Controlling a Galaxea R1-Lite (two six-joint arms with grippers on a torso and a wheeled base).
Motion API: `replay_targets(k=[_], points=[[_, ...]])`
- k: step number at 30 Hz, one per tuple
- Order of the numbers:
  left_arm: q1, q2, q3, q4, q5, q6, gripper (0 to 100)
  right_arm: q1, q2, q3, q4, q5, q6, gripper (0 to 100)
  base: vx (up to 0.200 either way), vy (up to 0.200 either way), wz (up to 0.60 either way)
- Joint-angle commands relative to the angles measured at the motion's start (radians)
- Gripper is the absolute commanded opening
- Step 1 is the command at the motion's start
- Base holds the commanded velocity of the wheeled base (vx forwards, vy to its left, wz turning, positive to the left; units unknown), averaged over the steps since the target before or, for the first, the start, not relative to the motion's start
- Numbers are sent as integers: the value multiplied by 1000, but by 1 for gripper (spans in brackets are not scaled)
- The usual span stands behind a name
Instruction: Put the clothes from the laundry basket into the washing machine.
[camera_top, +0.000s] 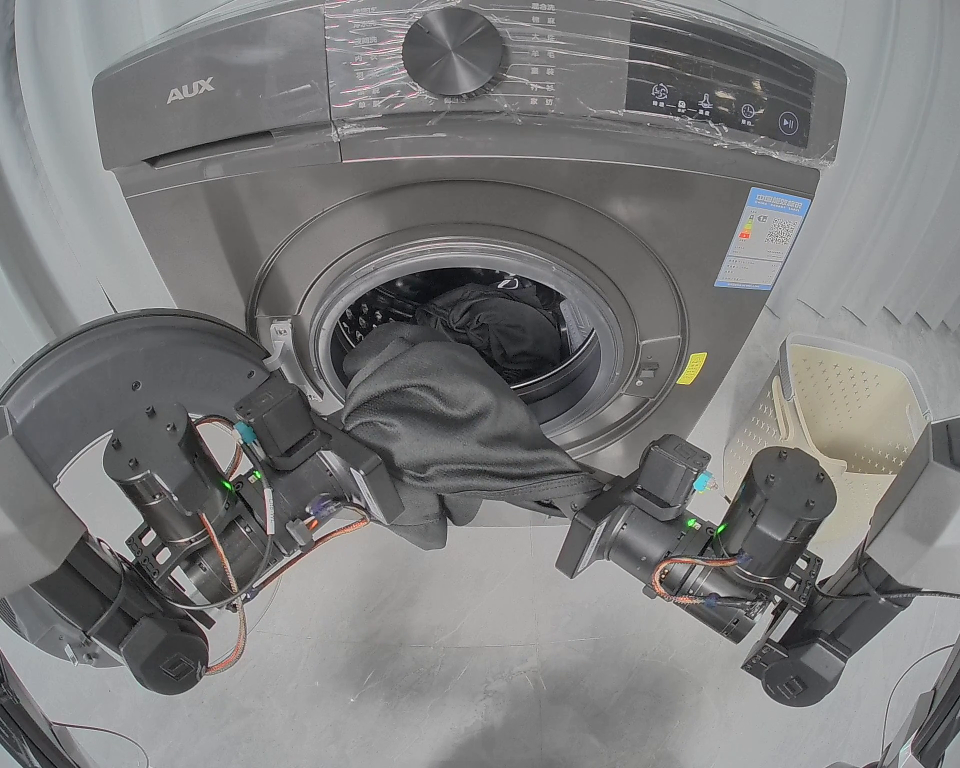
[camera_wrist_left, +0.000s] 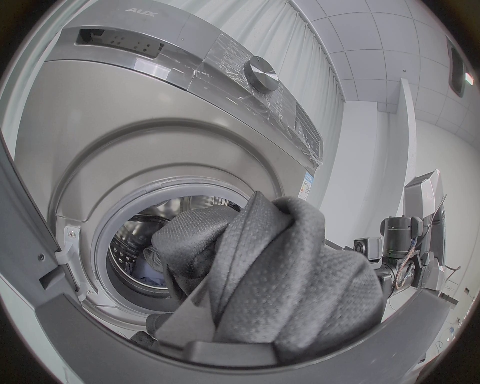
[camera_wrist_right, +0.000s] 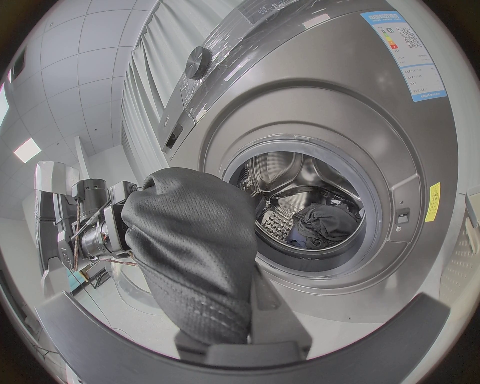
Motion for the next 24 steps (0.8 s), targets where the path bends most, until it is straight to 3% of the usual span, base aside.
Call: replay_targets(k=[1, 17, 24], points=[[10, -6, -2, -4, 0, 0, 0, 2, -21, 22, 1, 0, -2, 100, 0, 0, 0], [23, -15, 27, -4, 2, -7, 0, -62, -128, 246, 4, 101, -62, 100, 0, 0, 0], [19, 5, 70, -4, 3, 6, 0, -96, -118, 309, 6, 109, -79, 100, 0, 0, 0]])
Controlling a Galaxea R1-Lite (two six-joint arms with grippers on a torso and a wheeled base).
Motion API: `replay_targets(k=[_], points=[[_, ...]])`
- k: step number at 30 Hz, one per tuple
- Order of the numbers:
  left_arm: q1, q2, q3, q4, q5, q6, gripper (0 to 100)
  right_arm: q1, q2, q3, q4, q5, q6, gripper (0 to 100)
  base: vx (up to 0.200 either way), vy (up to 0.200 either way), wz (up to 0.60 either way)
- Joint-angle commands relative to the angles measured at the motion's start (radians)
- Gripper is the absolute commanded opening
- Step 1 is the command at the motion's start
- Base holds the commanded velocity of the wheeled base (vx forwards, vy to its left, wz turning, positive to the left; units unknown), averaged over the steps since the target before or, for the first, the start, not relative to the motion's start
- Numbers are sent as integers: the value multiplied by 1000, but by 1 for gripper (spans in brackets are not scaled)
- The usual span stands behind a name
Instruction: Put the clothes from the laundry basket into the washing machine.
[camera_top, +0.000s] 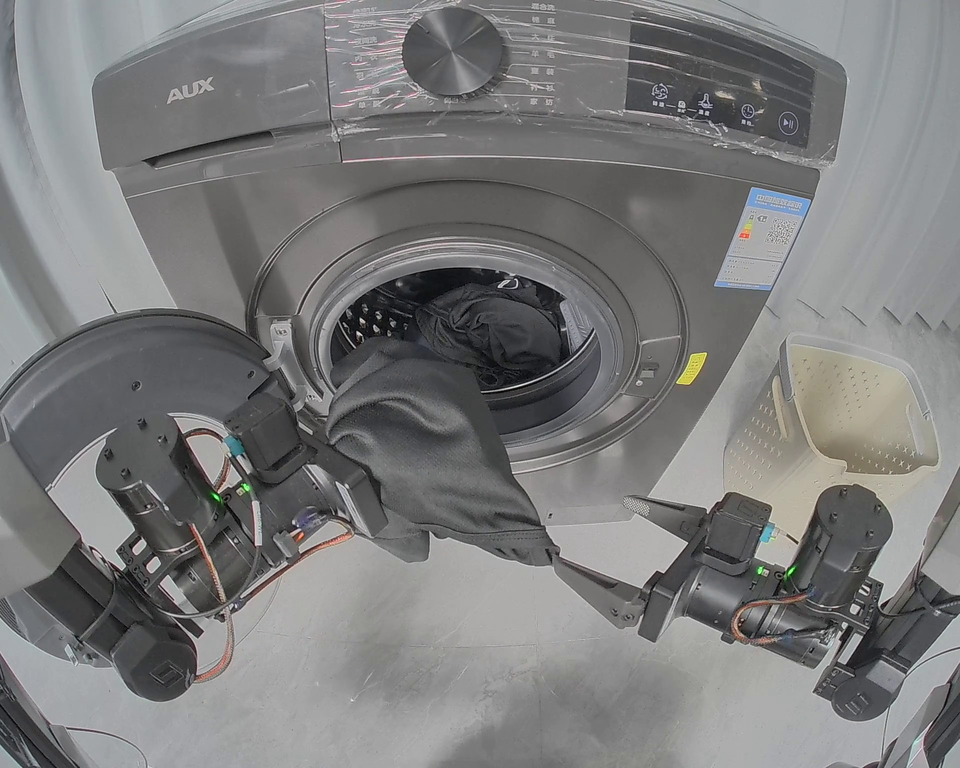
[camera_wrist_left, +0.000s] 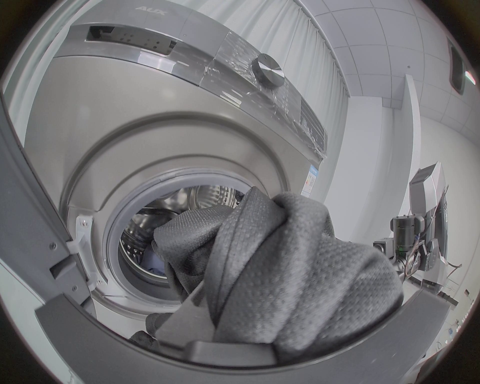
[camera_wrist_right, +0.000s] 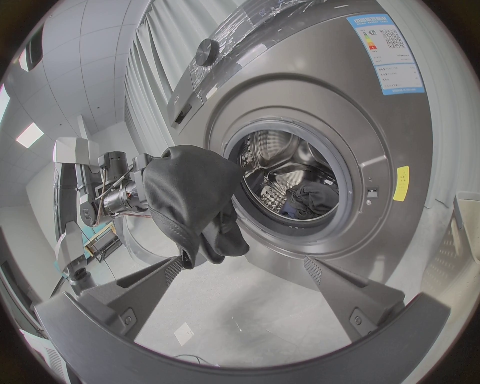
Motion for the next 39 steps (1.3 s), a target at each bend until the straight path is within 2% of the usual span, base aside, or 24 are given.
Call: replay_targets(k=[1, 9, 13, 22, 30, 32, 39], points=[[-7, 31, 14, -4, 3, 4, 0, -42, 5, 28, 2, 1, -13, 100, 0, 0, 0], [-2, 53, 14, -2, 4, 9, 0, -109, 7, 22, -1, 3, -21, 100, 0, 0, 0], [-5, 54, 8, -2, 4, 19, 0, -109, 7, 21, 1, 1, -21, 100, 200, 0, 0], [-7, 69, 8, -4, 4, 21, 0, -117, 5, 13, -1, 3, -19, 100, 200, 0, 0], [-8, 77, 6, -4, 4, 22, 0, -114, 5, 19, 2, 3, -21, 100, 200, 0, 0], [-10, 79, 6, -4, 4, 22, 0, -108, 5, 25, 1, 6, -21, 100, 0, 0, 0], [-16, 86, 15, -4, 4, 24, 0, -54, -11, 119, -1, 55, -27, 100, 0, 0, 0]])
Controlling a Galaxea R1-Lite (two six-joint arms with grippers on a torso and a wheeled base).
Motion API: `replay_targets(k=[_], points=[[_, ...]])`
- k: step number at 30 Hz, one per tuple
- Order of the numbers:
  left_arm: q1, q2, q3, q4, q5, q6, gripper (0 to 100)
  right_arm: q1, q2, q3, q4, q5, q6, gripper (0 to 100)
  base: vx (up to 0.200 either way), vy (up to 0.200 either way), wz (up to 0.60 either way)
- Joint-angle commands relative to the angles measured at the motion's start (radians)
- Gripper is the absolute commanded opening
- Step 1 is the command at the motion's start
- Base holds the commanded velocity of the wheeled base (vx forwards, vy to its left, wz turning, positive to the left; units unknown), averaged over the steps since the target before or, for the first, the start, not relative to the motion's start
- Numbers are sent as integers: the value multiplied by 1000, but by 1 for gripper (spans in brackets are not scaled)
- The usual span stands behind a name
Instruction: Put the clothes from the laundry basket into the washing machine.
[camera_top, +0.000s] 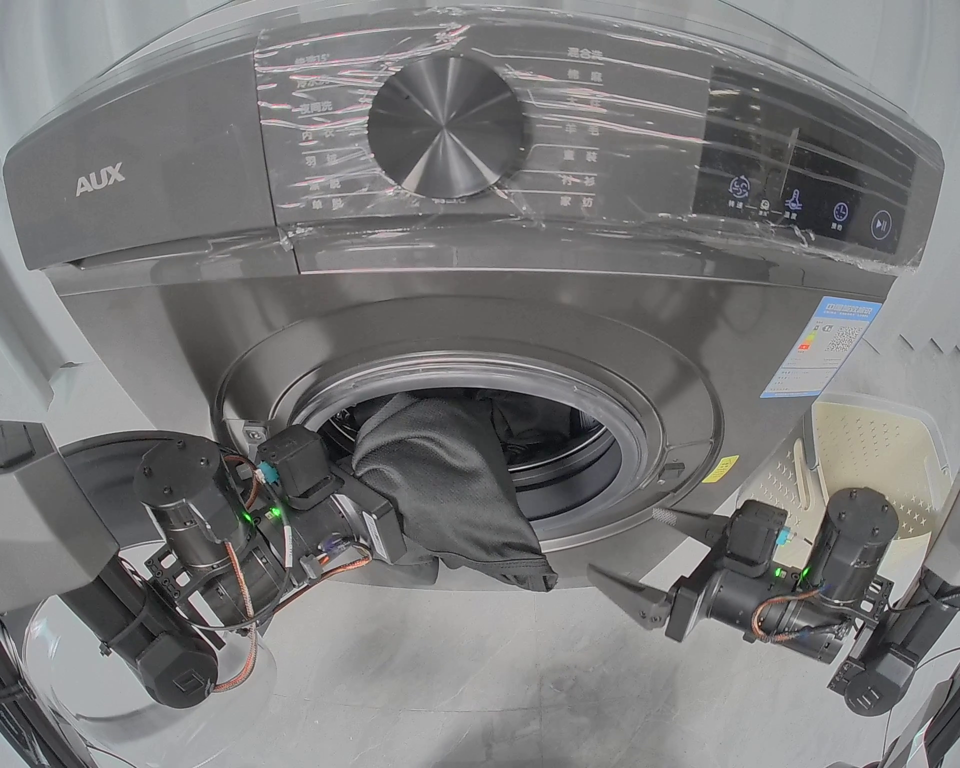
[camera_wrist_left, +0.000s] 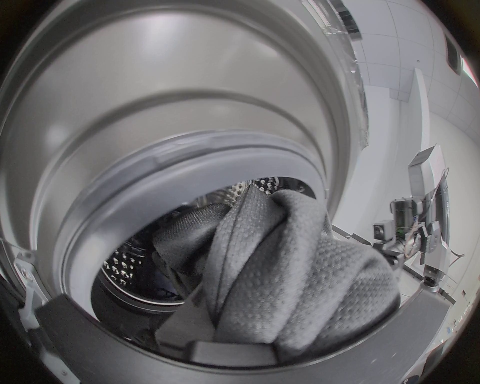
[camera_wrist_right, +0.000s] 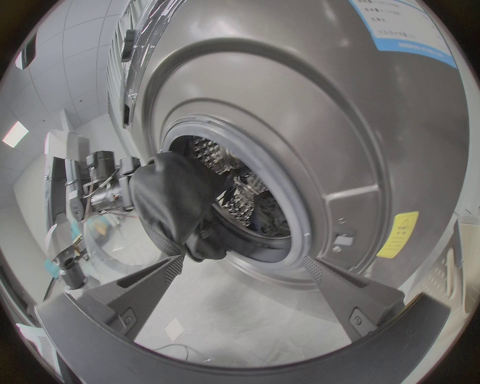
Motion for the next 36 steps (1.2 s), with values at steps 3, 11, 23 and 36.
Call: replay_targets(k=[3, 11, 23, 36], points=[[-17, 11, 19, -4, 1, 1, 0, 74, -26, 95, -1, 30, -12, 100, 0, 0, 0], [-81, 112, -28, -4, 34, 7, 0, 157, -52, 99, 4, 22, -2, 100, 0, 0, 0], [-94, 275, -238, -1, 85, -35, 0, 166, -47, 98, 4, 22, -1, 100, 0, 0, 0], [-72, 457, -534, 7, 189, -61, 0, 165, -46, 99, 4, 22, -1, 100, 0, 0, 0]])
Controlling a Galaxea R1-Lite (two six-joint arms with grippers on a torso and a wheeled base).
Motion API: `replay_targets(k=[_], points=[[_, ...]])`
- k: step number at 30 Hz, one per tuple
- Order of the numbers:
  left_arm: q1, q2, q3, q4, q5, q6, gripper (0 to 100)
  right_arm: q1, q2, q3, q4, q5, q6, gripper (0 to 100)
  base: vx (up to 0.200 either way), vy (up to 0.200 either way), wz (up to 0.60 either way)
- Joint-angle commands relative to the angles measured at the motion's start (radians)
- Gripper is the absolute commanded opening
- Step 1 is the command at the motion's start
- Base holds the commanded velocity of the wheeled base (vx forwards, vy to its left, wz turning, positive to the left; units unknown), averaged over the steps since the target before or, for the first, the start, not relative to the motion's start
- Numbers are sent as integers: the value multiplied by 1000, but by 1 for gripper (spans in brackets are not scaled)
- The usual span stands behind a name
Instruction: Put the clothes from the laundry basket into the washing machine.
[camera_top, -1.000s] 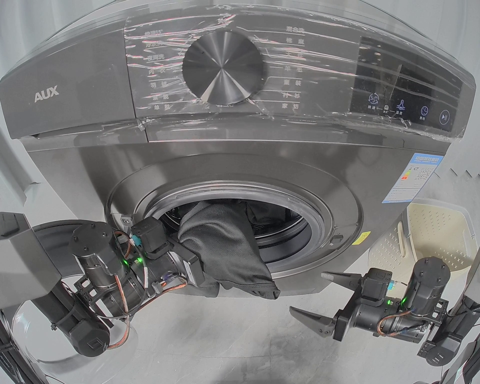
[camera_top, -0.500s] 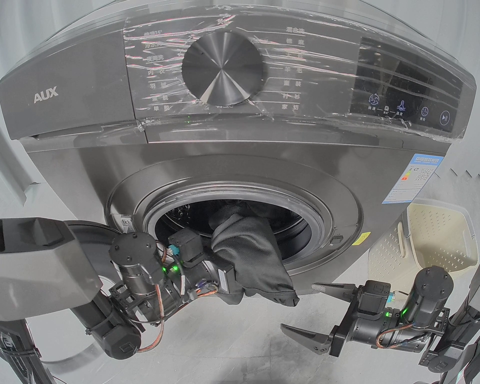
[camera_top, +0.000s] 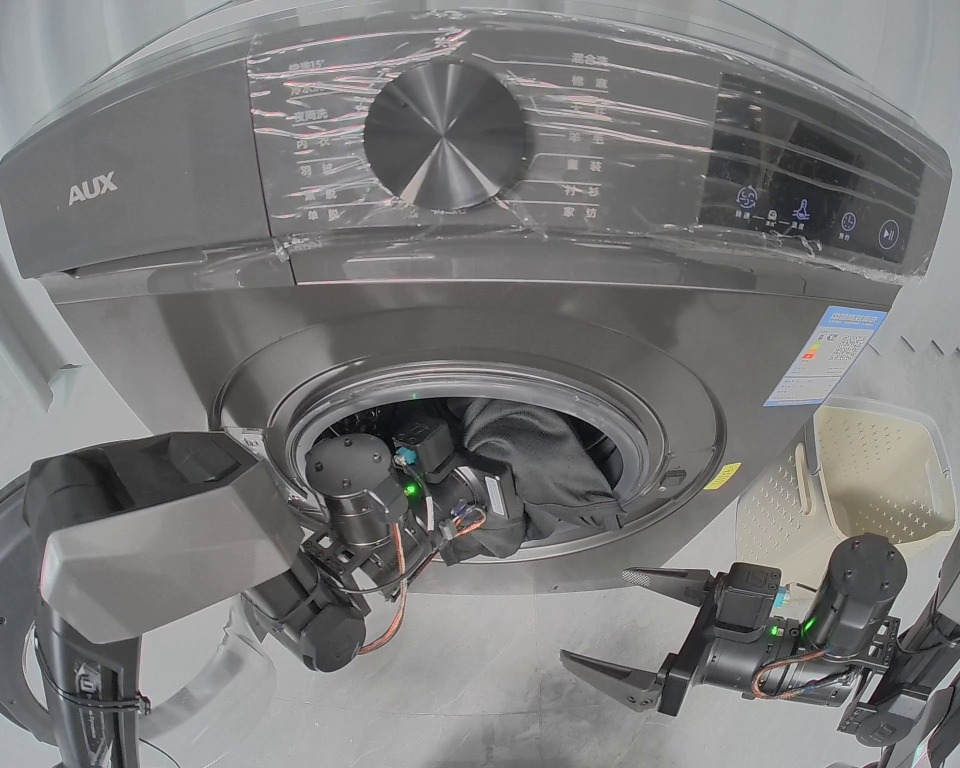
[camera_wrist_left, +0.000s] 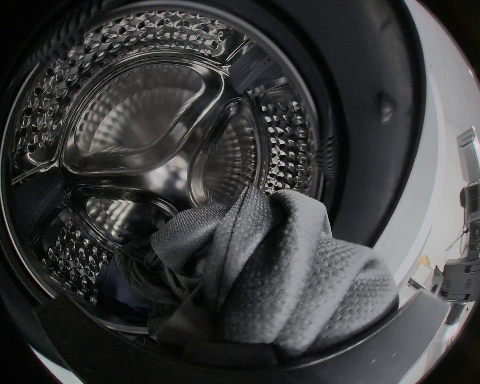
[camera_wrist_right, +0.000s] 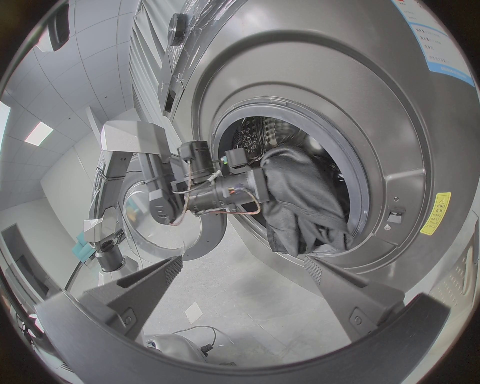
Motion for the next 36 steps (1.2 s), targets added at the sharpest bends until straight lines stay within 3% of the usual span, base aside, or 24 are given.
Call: replay_targets(k=[1, 8, 16, 23, 36], points=[[21, 95, -109, 2, 29, -1, 0, -1, 3, 0, -1, 0, 0, 100, 0, 0, 0], [56, 140, -226, 42, 31, -1, 0, 1, 6, 0, -1, 0, 0, 100, 0, 0, 0], [59, 177, -284, 43, 47, -1, 0, 1, 4, 3, -1, 1, 0, 100, 0, 0, 0], [107, 183, -338, 69, 52, -1, 0, 1, -2, 3, 1, 1, 0, 100, 0, 0, 0], [108, 204, -410, 111, 86, -4, 0, -1, 4, 19, 1, 3, 0, 100, 0, 0, 0]])
